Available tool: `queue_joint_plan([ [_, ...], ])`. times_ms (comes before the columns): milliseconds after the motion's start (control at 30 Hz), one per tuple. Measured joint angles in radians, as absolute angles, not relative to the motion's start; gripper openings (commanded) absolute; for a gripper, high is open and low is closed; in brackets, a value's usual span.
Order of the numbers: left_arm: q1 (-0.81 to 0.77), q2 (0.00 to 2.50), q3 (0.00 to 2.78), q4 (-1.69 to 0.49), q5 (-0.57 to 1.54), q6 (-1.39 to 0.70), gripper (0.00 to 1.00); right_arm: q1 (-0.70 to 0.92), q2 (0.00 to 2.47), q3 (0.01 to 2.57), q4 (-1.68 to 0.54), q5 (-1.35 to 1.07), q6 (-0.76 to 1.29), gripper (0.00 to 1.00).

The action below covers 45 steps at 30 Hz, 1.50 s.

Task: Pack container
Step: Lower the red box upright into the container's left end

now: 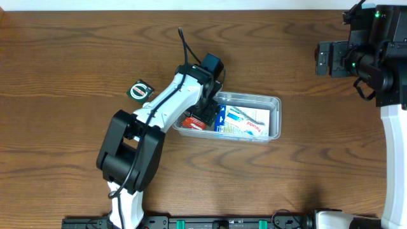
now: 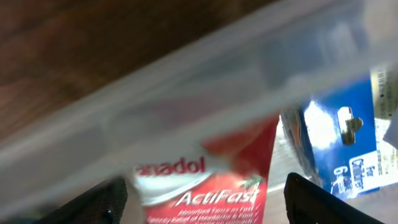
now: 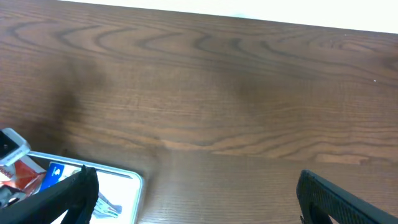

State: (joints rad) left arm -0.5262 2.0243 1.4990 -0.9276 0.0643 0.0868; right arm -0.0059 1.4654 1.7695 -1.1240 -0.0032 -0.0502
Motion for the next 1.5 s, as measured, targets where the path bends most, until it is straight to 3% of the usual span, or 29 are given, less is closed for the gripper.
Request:
queue_joint_plan([
  [267,-0.526,2.030,1.499,-0.925,0.072,0.075,0.74,-0.006,1.465,1.769,-1.124,-0.003,-0.051,0.99],
  [867,-0.526,2.035,1.498,-0.934,0.076,-0.214,0.75,-0.006,1.465,1.769,-1.124,-0.003,-0.050,0.99],
  [1500,-0.526,2.035,1.498,-0.928,0.163,-0.298,0.74,-0.006,1.465,1.769,-1.124,-0.003,-0.050,0.99],
])
